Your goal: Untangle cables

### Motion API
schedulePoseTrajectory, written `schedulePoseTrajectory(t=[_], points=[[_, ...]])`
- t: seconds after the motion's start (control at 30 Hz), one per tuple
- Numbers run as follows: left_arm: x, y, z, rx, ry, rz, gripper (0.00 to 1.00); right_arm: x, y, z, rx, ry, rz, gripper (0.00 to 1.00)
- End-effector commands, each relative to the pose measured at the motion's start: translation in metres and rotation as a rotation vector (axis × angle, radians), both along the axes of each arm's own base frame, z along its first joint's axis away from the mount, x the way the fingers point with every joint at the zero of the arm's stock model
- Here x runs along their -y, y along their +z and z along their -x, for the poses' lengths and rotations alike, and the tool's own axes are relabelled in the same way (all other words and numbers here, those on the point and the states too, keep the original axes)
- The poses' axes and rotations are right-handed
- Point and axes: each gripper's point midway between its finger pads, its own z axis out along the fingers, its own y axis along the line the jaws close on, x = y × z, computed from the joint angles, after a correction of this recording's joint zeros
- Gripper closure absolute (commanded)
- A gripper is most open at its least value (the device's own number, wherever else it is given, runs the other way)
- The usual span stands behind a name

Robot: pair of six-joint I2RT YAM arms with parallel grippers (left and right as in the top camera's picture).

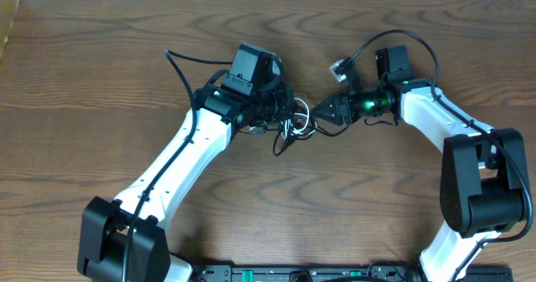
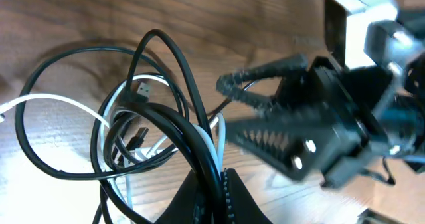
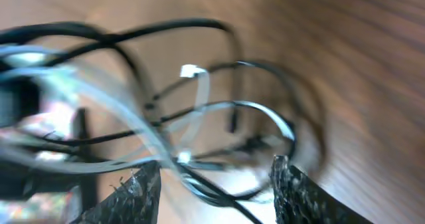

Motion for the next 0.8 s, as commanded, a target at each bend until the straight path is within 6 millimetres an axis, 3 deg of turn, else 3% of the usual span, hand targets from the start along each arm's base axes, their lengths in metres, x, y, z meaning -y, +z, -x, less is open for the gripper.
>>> schedulePoseTrajectory(t=[0.0, 0.37, 0.43, 0.53, 0.6, 0.77], points=[[0.0, 0.003, -0.004, -0.034, 0.072, 0.025, 0.92, -0.012, 0.028, 0.012, 0.076, 0.108, -0.142, 0.5], [0.029, 0.025, 0.013, -0.099, -0.045, 0.214, 0.92, -0.021, 0.012, 0.011, 0.103, 0.108, -0.04, 0.57], [0.033, 0.027, 0.018, -0.113, -0.066, 0.237, 0.92, -0.023, 0.011, 0.01, 0.11, 0.108, -0.029, 0.63], [0.035, 0.029, 0.021, -0.113, -0.096, 0.25, 0.92, -0.016, -0.001, 0.001, 0.085, 0.04, 0.056, 0.88], [0.035, 0.028, 0.022, -0.097, -0.118, 0.24, 0.92, -0.006, -0.01, -0.008, 0.051, -0.03, 0.119, 0.99], [0.033, 0.025, 0.026, -0.047, -0.189, 0.203, 0.92, 0.01, -0.014, -0.017, 0.022, -0.097, 0.145, 0.99]])
